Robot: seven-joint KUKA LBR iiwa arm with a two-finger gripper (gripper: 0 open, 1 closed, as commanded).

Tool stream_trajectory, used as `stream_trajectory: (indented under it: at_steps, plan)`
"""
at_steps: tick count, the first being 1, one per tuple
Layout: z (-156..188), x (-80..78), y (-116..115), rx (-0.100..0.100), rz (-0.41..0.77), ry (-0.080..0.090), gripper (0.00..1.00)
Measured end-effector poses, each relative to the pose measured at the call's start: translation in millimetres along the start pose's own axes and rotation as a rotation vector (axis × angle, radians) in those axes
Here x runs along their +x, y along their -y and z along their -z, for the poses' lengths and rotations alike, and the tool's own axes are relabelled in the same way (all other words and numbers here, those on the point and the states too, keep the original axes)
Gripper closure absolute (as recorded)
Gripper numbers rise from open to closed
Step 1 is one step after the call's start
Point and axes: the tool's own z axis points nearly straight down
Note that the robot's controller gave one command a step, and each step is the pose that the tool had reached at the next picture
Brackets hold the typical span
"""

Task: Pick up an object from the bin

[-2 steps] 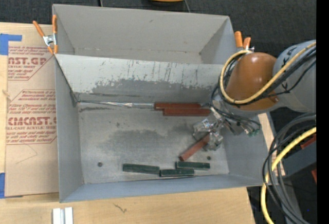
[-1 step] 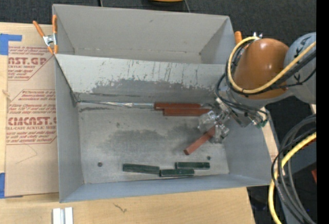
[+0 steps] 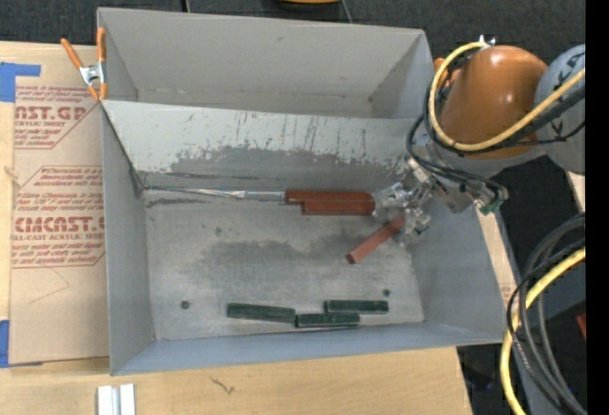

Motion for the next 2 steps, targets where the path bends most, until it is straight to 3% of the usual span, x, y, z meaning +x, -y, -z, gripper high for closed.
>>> stream_trajectory:
  at_steps: [1, 2]
  plan:
    - [34, 16.9, 1, -0.014, 0.015, -0.014, 1.00]
    - [98, 9.2, 8, -0.003, 0.046, -0.004, 1.00]
